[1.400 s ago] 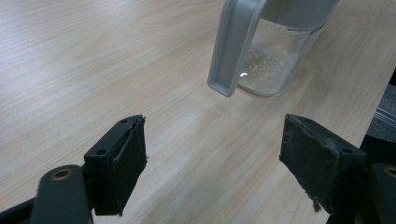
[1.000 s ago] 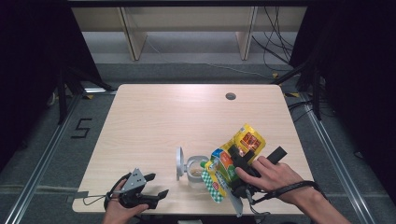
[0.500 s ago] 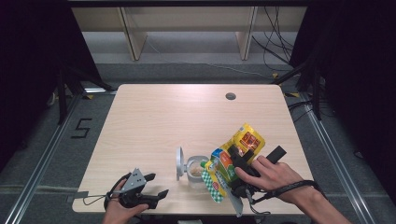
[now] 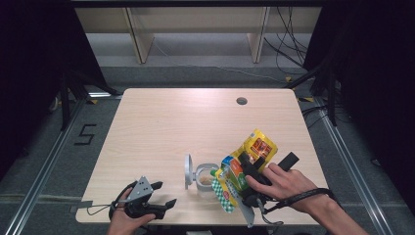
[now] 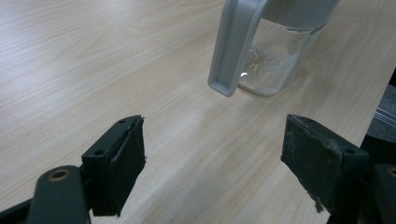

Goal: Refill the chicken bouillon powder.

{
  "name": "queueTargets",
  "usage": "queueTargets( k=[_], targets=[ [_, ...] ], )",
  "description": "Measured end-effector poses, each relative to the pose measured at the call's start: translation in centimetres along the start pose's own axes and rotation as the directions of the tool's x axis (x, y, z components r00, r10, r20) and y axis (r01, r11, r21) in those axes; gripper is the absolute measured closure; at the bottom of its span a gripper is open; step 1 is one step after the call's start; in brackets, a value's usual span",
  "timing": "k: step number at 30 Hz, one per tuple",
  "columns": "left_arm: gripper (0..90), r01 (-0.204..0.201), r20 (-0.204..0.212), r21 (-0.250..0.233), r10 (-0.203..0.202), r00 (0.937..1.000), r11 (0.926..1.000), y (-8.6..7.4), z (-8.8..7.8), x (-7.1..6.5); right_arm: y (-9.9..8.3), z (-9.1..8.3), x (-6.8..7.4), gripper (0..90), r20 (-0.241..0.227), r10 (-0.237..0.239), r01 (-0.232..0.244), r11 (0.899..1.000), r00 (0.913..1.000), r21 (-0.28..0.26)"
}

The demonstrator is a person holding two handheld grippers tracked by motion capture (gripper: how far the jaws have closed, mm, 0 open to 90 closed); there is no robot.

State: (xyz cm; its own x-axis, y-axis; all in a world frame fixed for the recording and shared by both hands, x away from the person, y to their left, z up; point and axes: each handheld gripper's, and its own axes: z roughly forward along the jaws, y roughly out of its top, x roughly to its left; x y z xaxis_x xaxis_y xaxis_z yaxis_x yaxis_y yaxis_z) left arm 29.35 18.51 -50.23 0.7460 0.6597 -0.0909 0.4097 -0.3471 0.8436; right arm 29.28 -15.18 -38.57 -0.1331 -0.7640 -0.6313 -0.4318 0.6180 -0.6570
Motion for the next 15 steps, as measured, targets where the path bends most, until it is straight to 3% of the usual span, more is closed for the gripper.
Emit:
queueTargets(
  k=[4, 6, 9, 10, 12, 15],
  targets=[
    [20.7, 0.003, 0.000, -0.002, -0.003, 1.0000, 1.0000, 0.00, 0.00, 0.00, 0.08, 0.00, -0.13, 50.7, -0.002, -0.007, 0.007, 1.000, 1.0000, 0.008],
    [20.6, 0.033, -0.001, -0.004, -0.033, 0.9995, 0.9995, -0.06, 0.01, -0.15, 0.13, 0.06, -0.12, 50.7, -0.003, 0.000, 0.000, 1.000, 1.0000, 0.004],
    [20.5, 0.034, -0.005, -0.011, -0.034, 0.9994, 0.9994, -0.06, 0.02, -0.15, 0.13, 0.10, -0.25, 50.7, -0.001, -0.010, 0.010, 1.000, 0.9999, 0.000],
    [20.5, 0.013, -0.001, -0.009, -0.013, 0.9999, 0.9999, -0.01, -0.01, -0.02, 0.12, 0.09, -0.27, 50.7, 0.001, -0.009, 0.009, 1.000, 1.0000, 0.001],
    [20.6, 0.033, 0.000, -0.005, -0.033, 0.9994, 0.9994, -0.06, -0.01, -0.13, 0.14, 0.09, -0.26, 50.7, 0.001, -0.007, 0.007, 1.000, 1.0000, 0.000],
    [20.6, 0.031, -0.011, -0.002, -0.031, 0.9995, 0.9995, -0.03, -0.06, -0.17, 0.17, 0.09, -0.17, 50.7, -0.001, -0.003, 0.003, 1.000, 1.0000, -0.002]
  ],
)
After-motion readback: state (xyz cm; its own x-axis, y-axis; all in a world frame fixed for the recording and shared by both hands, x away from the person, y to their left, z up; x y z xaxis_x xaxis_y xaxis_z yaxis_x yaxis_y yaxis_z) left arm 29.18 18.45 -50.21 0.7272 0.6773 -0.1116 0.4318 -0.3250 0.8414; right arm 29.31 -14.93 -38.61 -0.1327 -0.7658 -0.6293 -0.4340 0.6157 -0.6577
